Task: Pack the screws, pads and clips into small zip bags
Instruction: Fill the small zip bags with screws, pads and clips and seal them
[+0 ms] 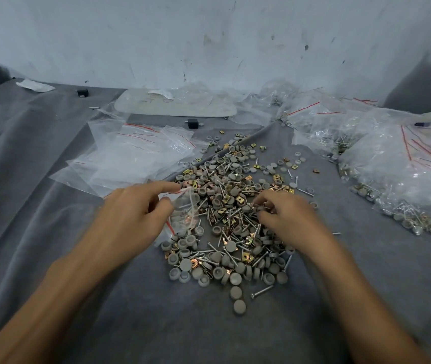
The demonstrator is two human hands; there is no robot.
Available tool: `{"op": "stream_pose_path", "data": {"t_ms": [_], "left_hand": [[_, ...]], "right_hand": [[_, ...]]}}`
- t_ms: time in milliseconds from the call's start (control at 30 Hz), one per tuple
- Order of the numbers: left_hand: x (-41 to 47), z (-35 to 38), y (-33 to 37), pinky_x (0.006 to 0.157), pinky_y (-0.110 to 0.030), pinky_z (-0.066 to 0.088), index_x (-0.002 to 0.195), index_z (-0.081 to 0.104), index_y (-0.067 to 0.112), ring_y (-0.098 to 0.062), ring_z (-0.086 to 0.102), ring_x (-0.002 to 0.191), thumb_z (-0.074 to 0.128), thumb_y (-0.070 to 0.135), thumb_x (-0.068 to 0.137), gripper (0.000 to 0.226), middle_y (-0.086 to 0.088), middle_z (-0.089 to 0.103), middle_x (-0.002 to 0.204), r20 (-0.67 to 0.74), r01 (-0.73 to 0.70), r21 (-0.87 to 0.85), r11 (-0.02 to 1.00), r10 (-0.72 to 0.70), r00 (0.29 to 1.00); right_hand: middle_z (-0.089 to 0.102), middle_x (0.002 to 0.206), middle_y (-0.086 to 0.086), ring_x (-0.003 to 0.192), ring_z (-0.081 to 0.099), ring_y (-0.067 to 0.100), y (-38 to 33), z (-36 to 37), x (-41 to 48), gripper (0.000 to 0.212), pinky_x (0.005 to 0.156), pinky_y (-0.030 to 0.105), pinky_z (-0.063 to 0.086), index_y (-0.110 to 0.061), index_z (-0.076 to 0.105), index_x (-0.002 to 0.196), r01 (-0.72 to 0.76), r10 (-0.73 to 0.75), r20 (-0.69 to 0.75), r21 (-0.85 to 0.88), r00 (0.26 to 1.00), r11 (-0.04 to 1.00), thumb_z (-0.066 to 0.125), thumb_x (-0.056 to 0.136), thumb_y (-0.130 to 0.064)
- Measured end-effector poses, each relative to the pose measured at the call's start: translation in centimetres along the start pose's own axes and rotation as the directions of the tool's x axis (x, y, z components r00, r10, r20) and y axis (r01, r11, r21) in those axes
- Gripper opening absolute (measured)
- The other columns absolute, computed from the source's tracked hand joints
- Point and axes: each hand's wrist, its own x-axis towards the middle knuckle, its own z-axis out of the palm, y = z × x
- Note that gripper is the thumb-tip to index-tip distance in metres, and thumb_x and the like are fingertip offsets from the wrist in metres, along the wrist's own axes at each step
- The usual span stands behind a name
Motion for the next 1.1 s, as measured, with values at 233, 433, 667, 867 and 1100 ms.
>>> {"op": "stream_pose_path", "data": {"t_ms": [233,433,667,867,1100], "left_hand": [[0.1,-0.1,-0.4,0.063,-0.038,0.056,0.122,0.067,0.042,-0.017,0.065,0.055,0.051,0.024,0.098,0.034,0.0,0.064,0.058,0.03,-0.002,-0.058,0.998,0.004,1.0],[0.2,-0.1,-0.6,0.066,-0.037,0.056,0.123,0.066,0.041,-0.014,0.066,0.056,0.05,0.026,0.097,0.034,0.001,0.065,0.059,0.033,0.007,-0.069,0.998,-0.005,0.999],[0.0,-0.1,-0.5,0.064,-0.035,0.056,0.124,0.064,0.042,-0.013,0.066,0.057,0.044,0.035,0.091,0.039,0.003,0.066,0.06,0.056,0.007,-0.112,0.994,-0.001,0.998],[0.1,0.1,-0.4,0.062,-0.038,0.055,0.129,0.064,0.039,-0.014,0.065,0.057,0.05,0.025,0.098,0.036,0.002,0.066,0.062,0.056,0.001,-0.11,0.994,0.005,0.998],[0.1,0.2,-0.1,0.06,-0.028,0.05,0.126,0.066,0.039,-0.006,0.063,0.057,0.052,0.017,0.099,0.037,0.008,0.068,0.061,0.069,-0.007,-0.142,0.99,0.017,0.997]], "right_hand": [[0.063,0.09,-0.011,0.073,0.054,0.006,0.1,0.0,-0.3,0.012,0.063,0.03,0.04,-0.027,0.058,0.112,0.04,-0.033,-0.053,0.142,0.998,0.989,0.053,0.102,-0.031],[0.059,0.098,-0.009,0.088,0.058,0.009,-0.3,-0.1,-0.2,0.009,0.074,0.028,0.046,-0.037,0.059,0.096,0.062,-0.034,-0.113,0.252,0.993,0.966,0.067,0.093,-0.036],[0.067,0.078,-0.012,0.07,0.06,0.0,-0.6,0.0,-0.2,0.01,0.06,0.011,0.043,-0.032,0.068,0.089,0.098,0.005,-0.251,0.397,0.968,0.913,0.071,0.089,-0.022],[0.073,0.09,-0.01,0.077,0.065,0.005,-3.6,0.4,-1.8,0.015,0.065,0.016,0.052,-0.031,0.076,0.105,0.303,-0.22,-0.21,0.608,0.953,0.734,0.071,0.094,-0.021],[0.064,0.097,-0.014,0.088,0.063,0.003,-7.4,3.1,-1.8,0.028,0.077,0.011,0.044,-0.027,0.074,0.122,0.412,-0.373,-0.175,0.425,0.911,0.806,0.072,0.094,-0.025]]}}
